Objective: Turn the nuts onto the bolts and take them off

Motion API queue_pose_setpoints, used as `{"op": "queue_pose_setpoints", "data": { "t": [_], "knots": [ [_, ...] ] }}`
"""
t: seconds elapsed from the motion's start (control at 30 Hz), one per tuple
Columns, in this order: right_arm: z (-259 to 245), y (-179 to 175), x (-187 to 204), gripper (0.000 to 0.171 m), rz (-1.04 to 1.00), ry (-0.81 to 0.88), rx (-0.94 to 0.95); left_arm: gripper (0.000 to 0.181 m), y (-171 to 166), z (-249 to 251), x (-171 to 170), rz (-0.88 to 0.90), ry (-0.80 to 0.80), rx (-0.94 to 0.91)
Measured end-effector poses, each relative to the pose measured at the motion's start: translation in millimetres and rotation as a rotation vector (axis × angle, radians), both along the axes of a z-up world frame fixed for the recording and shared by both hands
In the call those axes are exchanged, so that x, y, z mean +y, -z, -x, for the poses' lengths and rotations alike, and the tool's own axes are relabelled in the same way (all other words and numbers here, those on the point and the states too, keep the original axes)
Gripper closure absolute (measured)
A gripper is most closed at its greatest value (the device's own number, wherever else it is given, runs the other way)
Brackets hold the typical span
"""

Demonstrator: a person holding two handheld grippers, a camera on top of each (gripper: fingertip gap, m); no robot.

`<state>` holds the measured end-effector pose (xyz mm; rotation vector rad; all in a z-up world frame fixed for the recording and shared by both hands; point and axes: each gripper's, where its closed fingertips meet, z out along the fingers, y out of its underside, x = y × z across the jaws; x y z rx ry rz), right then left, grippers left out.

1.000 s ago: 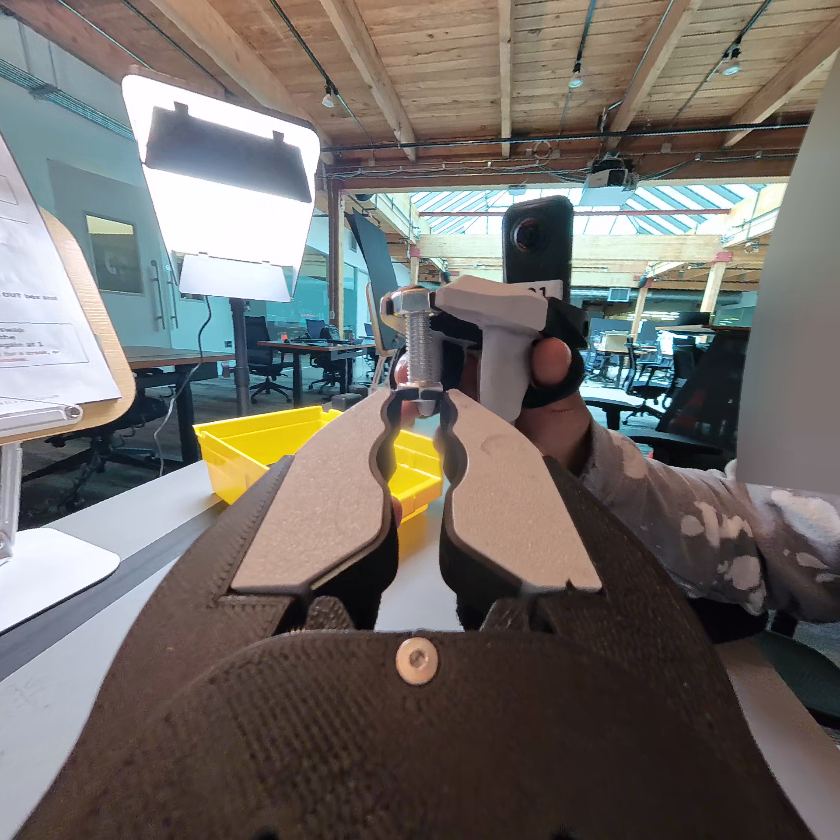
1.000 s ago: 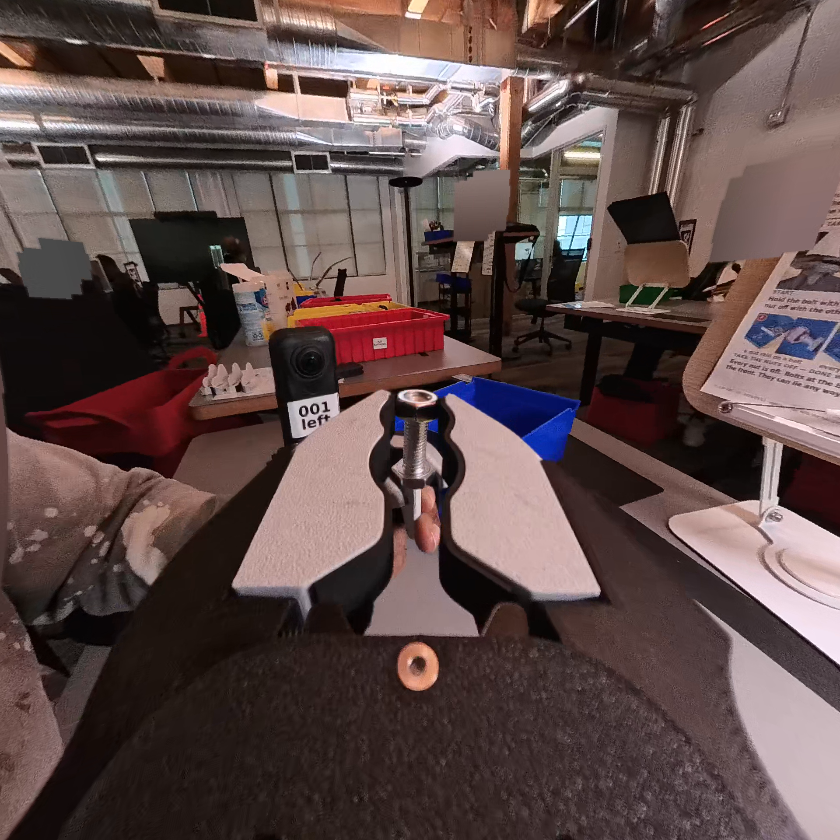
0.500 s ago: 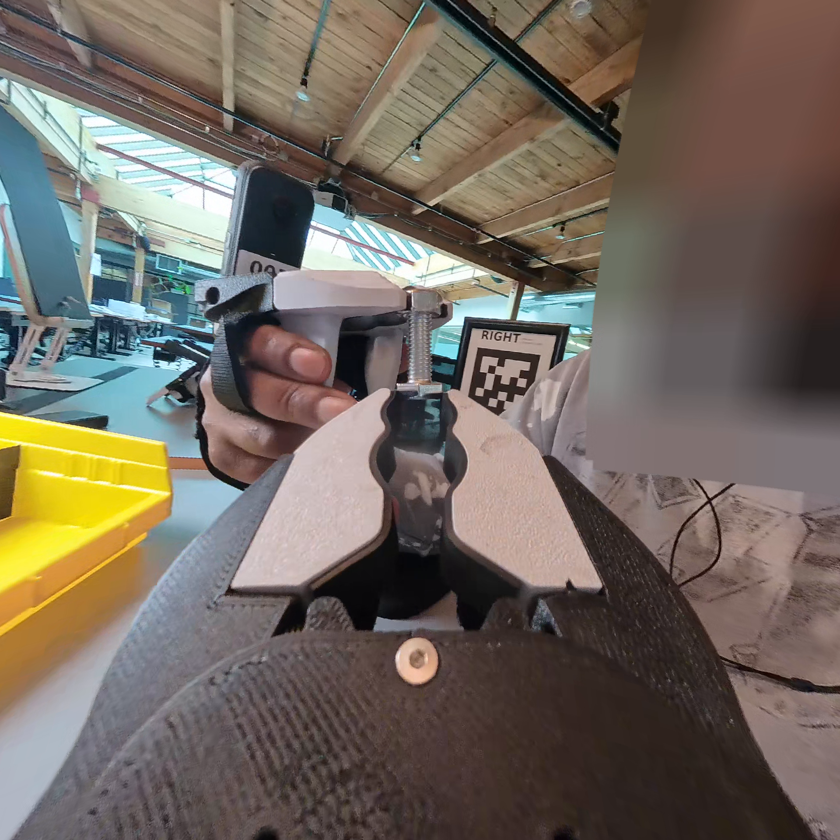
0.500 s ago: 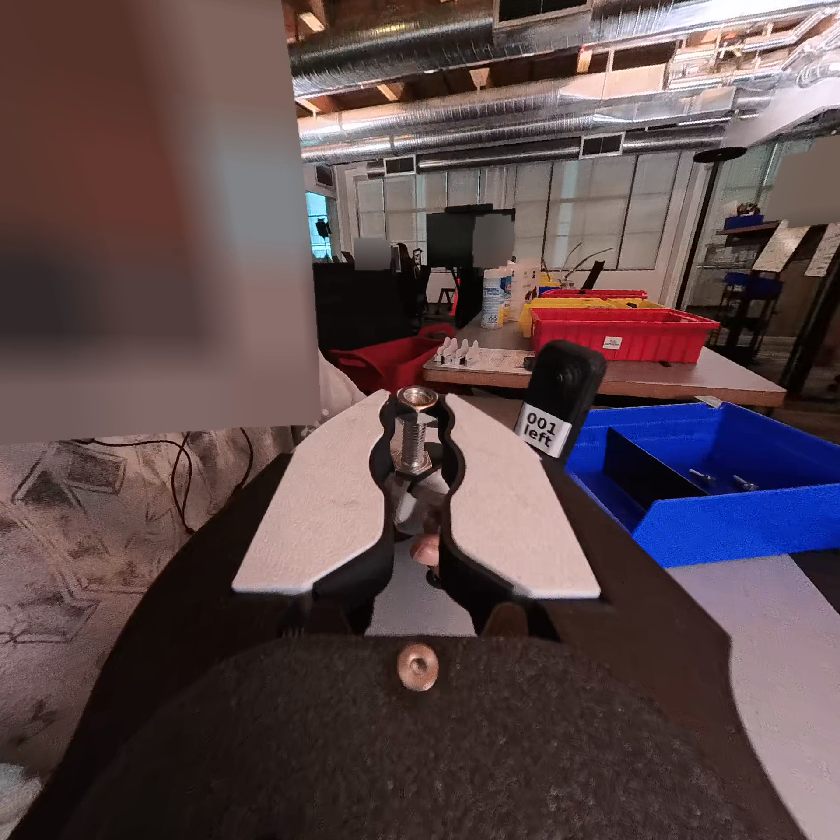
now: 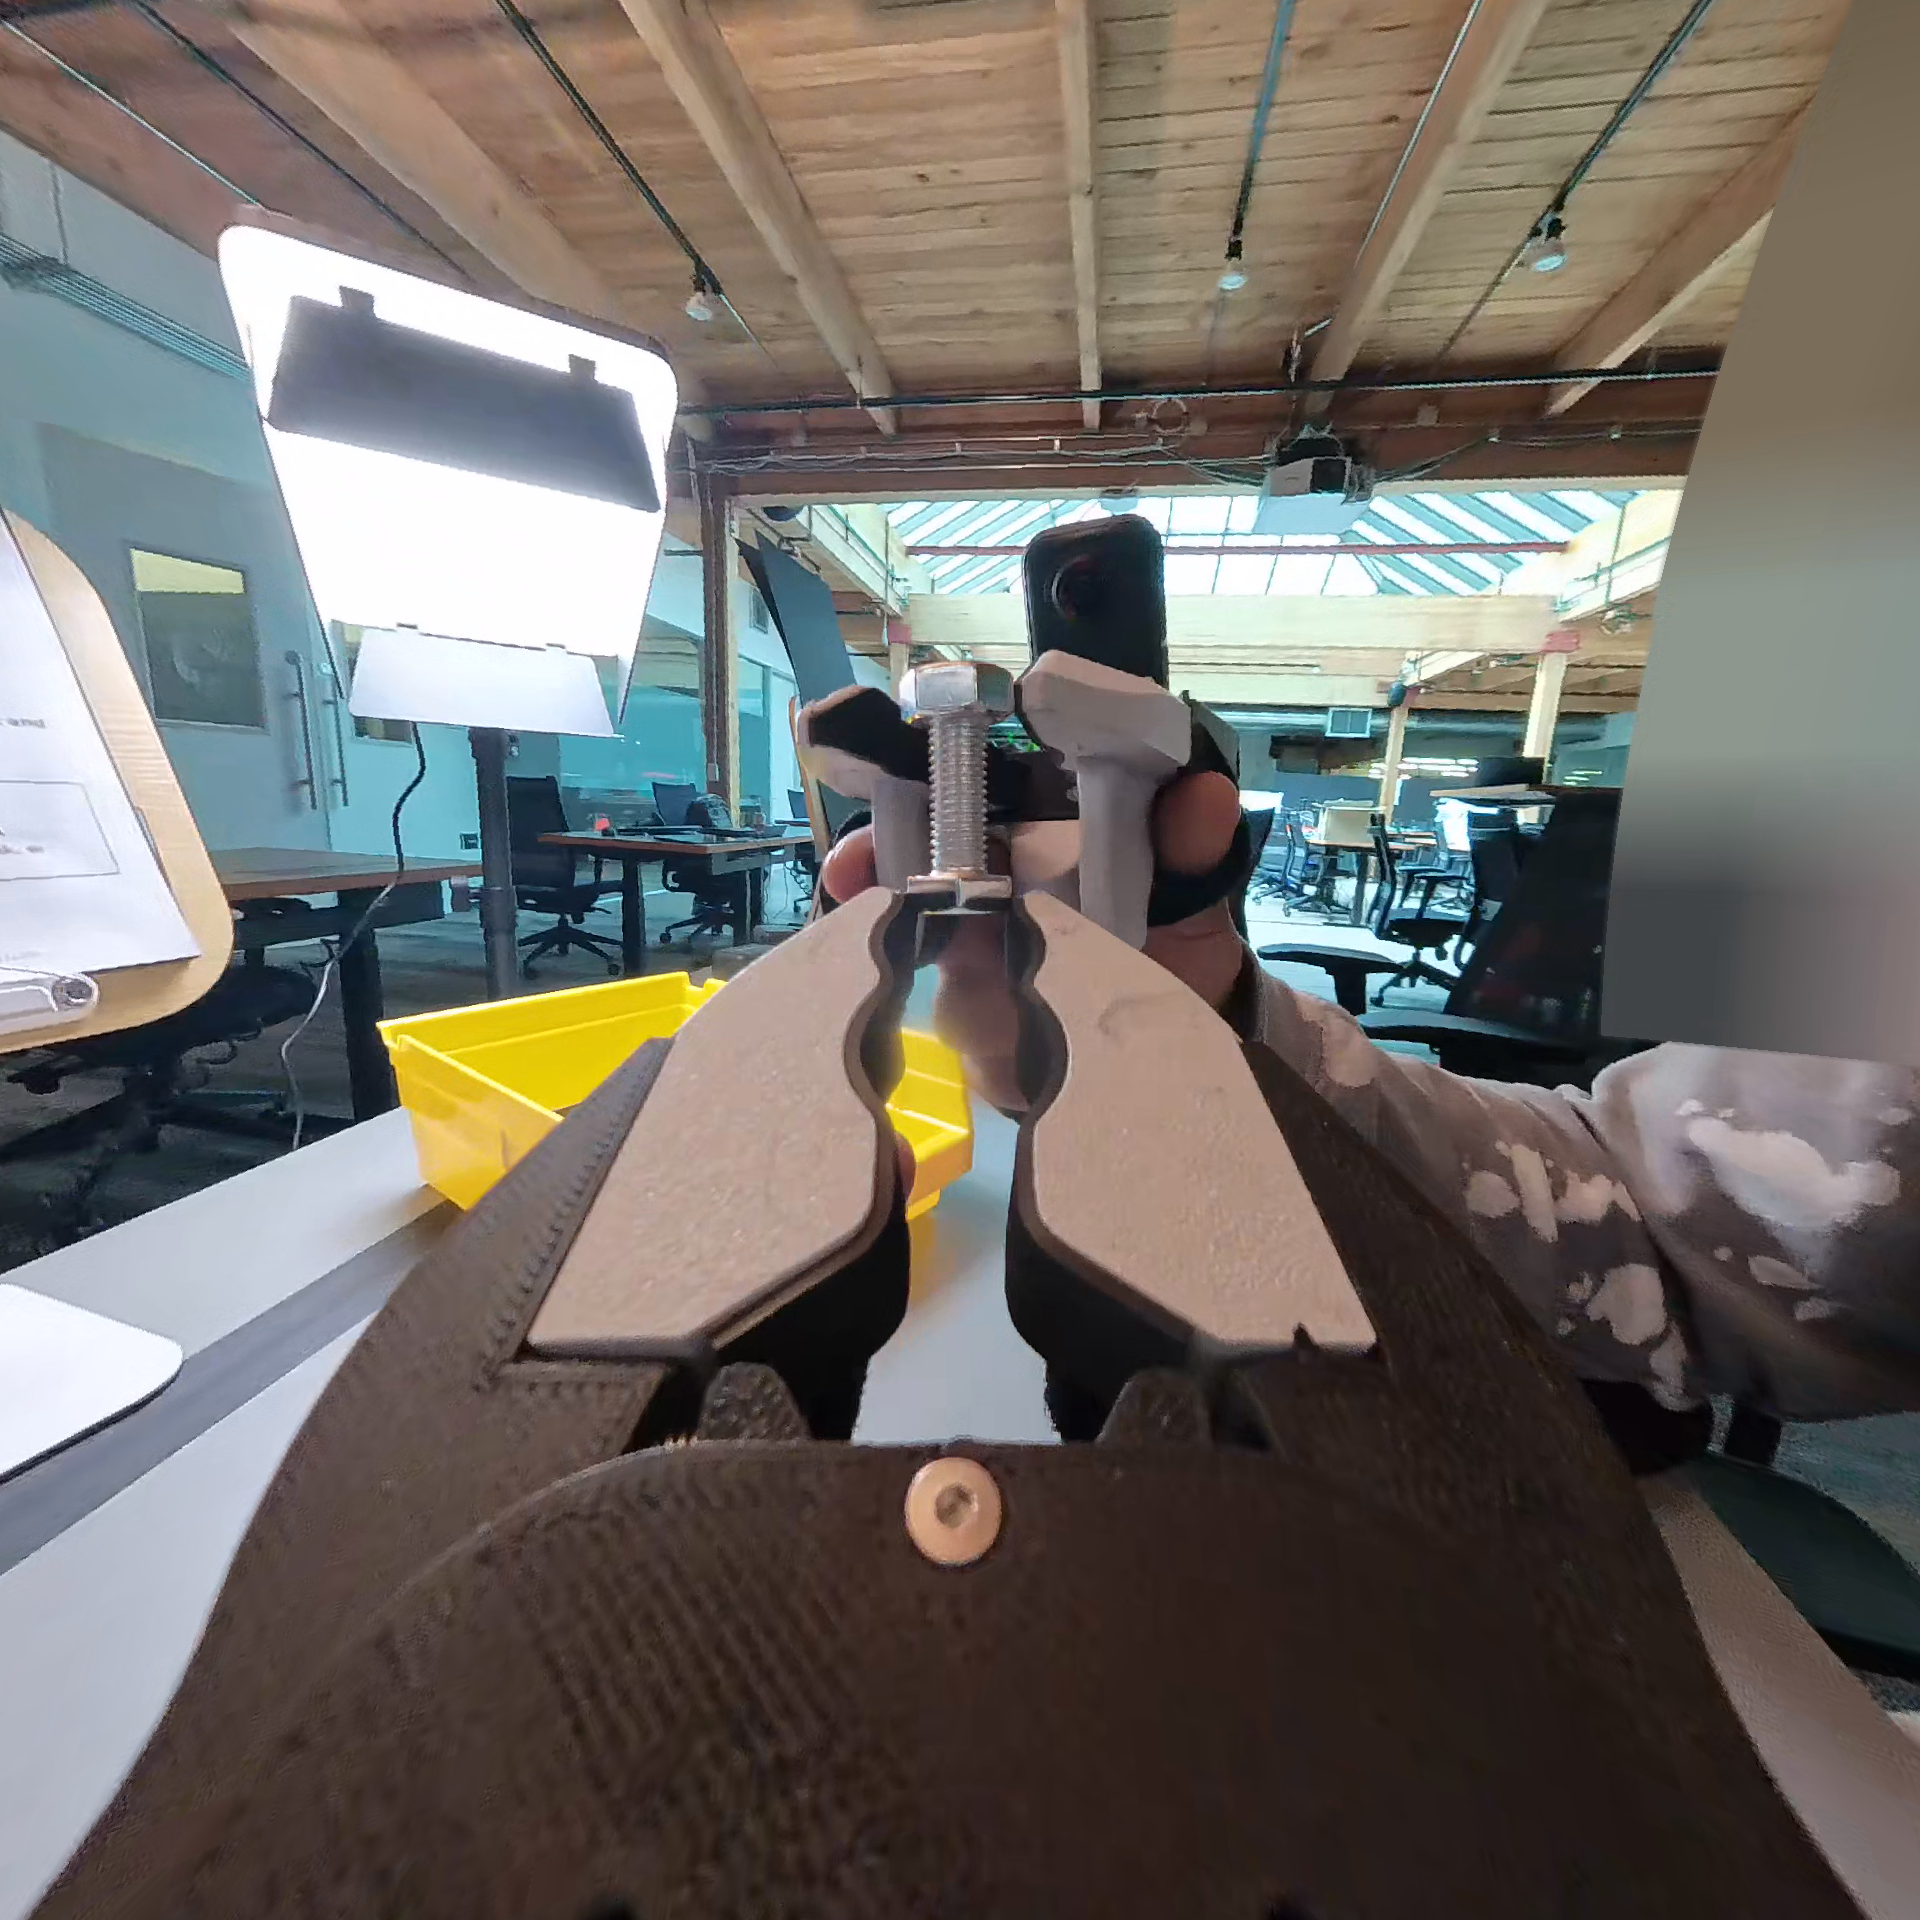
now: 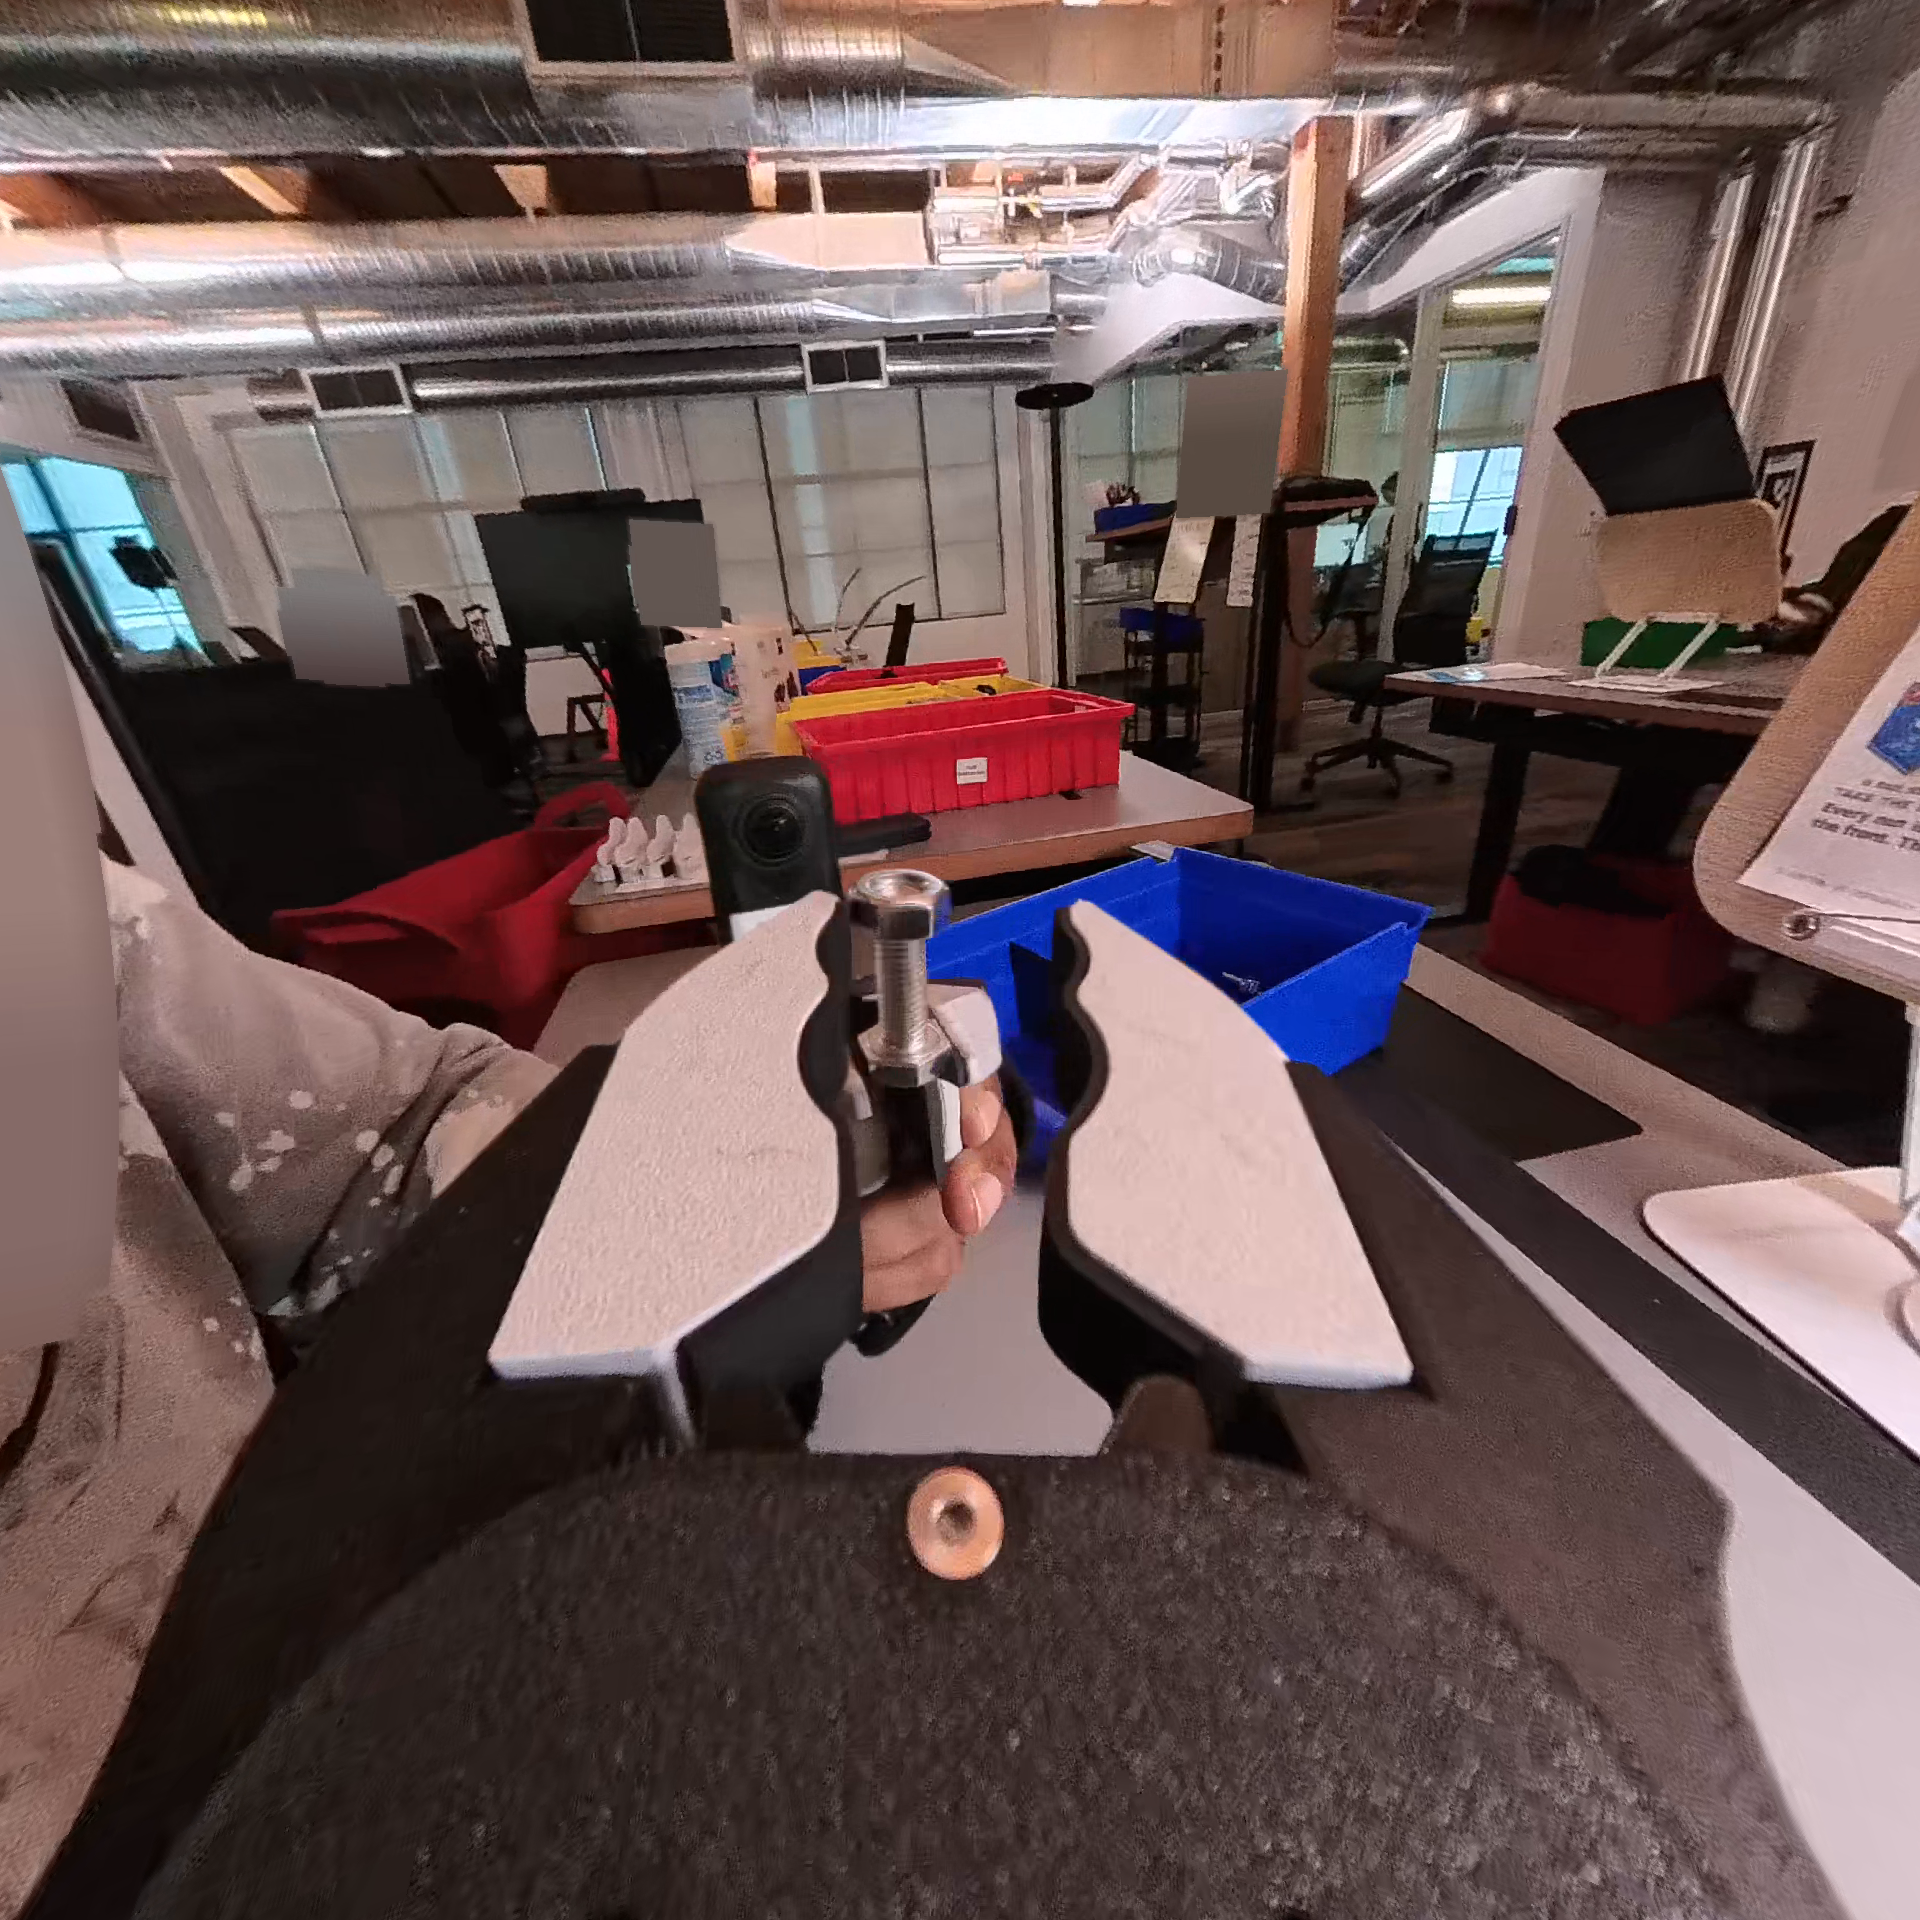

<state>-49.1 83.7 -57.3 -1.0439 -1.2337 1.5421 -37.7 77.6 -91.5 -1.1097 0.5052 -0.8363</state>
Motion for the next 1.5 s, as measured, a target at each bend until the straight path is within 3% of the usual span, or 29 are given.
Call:
{"op": "queue_pose_setpoints", "data": {
  "t": [0.07,0.1,0.13,0.37,0.5,0.77,0.87,1.13,1.27,1.5],
  "knots": [
    [-1,-2,4,0.138,0.026,0.005,0.004,0.164,-4,2,-2,-0.008,0.004,-0.020],
    [-3,-2,14,0.151,0.035,0.059,0.009,0.164,-7,3,-4,-0.019,0.014,-0.029],
    [-5,-4,22,0.153,0.033,0.100,0.028,0.164,-9,3,-5,-0.022,0.013,-0.024],
    [0,-7,-1,0.135,0.009,0.037,0.021,0.164,-5,3,-3,-0.014,-0.006,-0.007],
    [-5,-9,25,0.148,0.058,0.162,0.036,0.164,-9,4,-5,-0.023,-0.008,-0.010],
    [2,-10,2,0.132,0.005,0.101,0.018,0.164,-8,4,-3,-0.013,-0.030,-0.010],
    [-5,-12,27,0.147,0.049,0.202,0.040,0.164,-11,6,-5,-0.024,-0.026,-0.012],
    [4,-12,0,0.130,-0.005,0.124,0.024,0.164,-10,4,-4,-0.016,-0.034,-0.005],
    [-6,-14,25,0.143,0.036,0.216,0.043,0.164,-16,9,-7,-0.032,-0.036,-0.019],
    [3,-20,-8,0.133,0.011,0.107,0.057,0.164,-18,8,-9,-0.036,-0.040,-0.023]
  ]
}}
